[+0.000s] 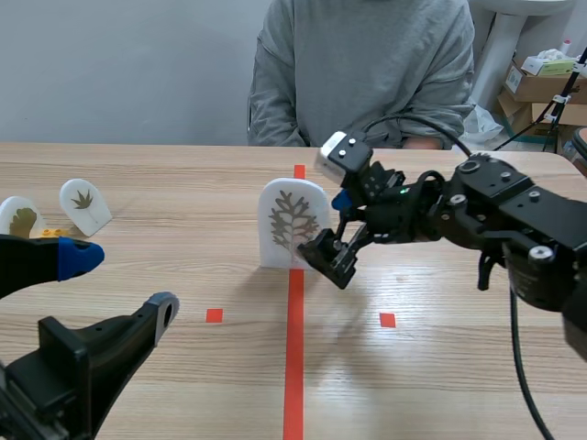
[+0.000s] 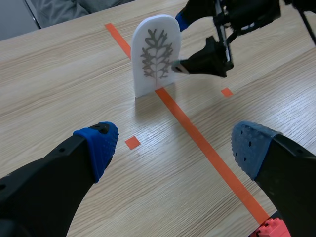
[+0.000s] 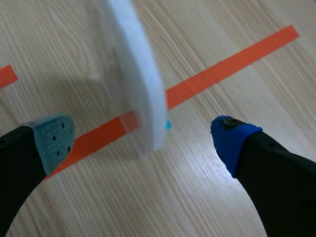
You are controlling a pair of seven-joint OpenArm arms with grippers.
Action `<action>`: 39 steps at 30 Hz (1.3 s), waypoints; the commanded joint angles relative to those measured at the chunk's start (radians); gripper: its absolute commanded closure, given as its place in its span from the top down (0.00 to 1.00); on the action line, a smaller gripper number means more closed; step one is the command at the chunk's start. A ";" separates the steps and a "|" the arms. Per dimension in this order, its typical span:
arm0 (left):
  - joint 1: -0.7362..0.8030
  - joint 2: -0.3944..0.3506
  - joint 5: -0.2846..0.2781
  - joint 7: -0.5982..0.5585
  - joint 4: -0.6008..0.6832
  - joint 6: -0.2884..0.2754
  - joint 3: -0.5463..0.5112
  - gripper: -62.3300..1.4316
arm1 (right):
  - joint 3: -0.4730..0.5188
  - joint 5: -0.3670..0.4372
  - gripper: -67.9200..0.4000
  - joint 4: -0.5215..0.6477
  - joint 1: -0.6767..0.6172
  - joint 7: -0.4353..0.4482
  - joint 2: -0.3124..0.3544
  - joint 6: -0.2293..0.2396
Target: Do the leaf sorting experiment
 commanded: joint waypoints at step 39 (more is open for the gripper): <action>-0.005 0.000 -0.013 -0.014 0.004 -0.002 -0.005 0.80 | -0.002 -0.044 0.23 -0.025 0.026 0.138 -0.063 -0.015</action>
